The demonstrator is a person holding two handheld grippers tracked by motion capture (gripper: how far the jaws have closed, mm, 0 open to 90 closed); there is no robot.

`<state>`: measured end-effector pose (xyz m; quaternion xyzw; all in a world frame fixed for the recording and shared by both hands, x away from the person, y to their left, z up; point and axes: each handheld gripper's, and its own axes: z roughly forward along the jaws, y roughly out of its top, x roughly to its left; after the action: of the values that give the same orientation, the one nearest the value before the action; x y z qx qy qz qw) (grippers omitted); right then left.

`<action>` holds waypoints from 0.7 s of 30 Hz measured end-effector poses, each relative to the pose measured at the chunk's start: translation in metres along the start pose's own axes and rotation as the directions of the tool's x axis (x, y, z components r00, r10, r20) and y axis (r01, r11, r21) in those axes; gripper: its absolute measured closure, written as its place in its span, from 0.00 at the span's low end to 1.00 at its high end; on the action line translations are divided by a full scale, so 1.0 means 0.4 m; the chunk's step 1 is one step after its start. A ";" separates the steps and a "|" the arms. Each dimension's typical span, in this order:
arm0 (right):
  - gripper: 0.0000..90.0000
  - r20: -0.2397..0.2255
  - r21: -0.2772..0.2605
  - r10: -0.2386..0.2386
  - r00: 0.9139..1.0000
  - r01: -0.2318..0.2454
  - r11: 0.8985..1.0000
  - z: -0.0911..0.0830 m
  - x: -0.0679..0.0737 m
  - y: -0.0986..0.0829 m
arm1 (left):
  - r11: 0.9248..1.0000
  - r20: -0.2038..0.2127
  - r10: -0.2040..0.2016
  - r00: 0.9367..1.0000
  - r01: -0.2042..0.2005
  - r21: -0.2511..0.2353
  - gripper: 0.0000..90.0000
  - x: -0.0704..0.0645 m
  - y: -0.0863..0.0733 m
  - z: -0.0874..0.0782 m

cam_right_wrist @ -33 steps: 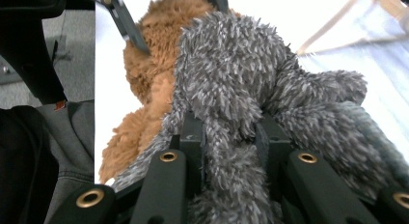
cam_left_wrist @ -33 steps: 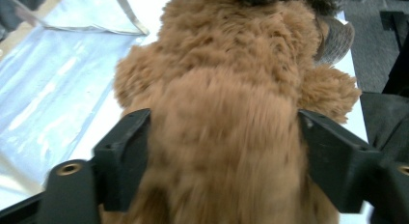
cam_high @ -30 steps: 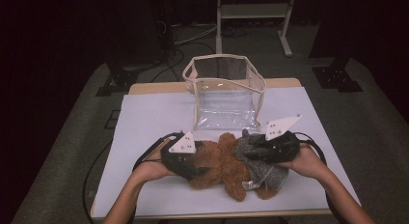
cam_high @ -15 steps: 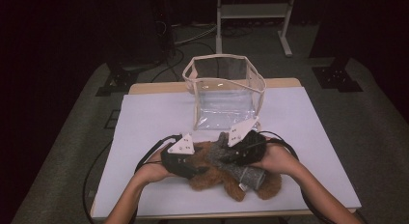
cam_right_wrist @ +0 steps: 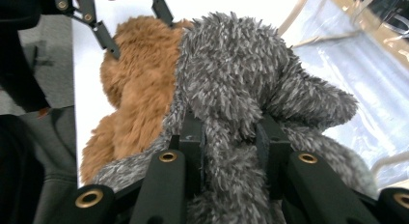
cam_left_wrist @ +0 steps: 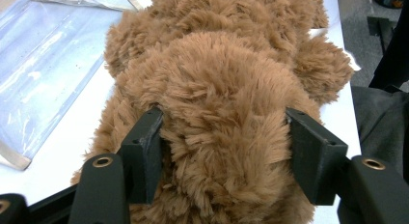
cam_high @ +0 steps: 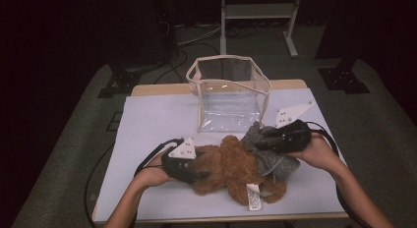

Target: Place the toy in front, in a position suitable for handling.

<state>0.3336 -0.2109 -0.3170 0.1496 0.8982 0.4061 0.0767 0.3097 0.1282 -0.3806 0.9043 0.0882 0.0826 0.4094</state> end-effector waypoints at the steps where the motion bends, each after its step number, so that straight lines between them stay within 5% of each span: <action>1: 0.77 -0.015 0.014 -0.005 1.000 0.006 1.000 0.006 0.008 -0.011 | 1.000 -0.004 0.002 1.000 -0.002 0.003 0.36 0.004 0.007 -0.004; 9: 0.77 -0.082 0.020 -0.017 0.996 0.019 1.000 0.043 0.063 -0.049 | 1.000 0.016 0.016 1.000 -0.016 -0.002 0.30 0.003 0.049 0.007; 13: 0.77 -0.092 0.021 -0.028 0.995 0.030 0.999 0.033 0.084 -0.059 | 1.000 0.040 0.025 0.999 -0.025 0.012 0.41 -0.017 0.043 0.034; 18: 0.77 -0.068 0.019 -0.050 0.996 0.052 0.998 0.014 0.078 -0.016 | 0.999 0.040 0.040 0.998 -0.040 0.017 0.44 -0.029 0.039 0.034; 21: 0.77 -0.077 0.063 -0.097 0.992 0.102 0.993 0.071 0.082 0.038 | 0.996 0.043 0.078 0.996 -0.080 0.036 0.44 -0.042 0.046 0.036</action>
<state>0.3133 -0.1705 -0.3248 0.0919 0.9199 0.3766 0.0585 0.2982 0.1020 -0.3776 0.9162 0.0454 0.0784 0.3904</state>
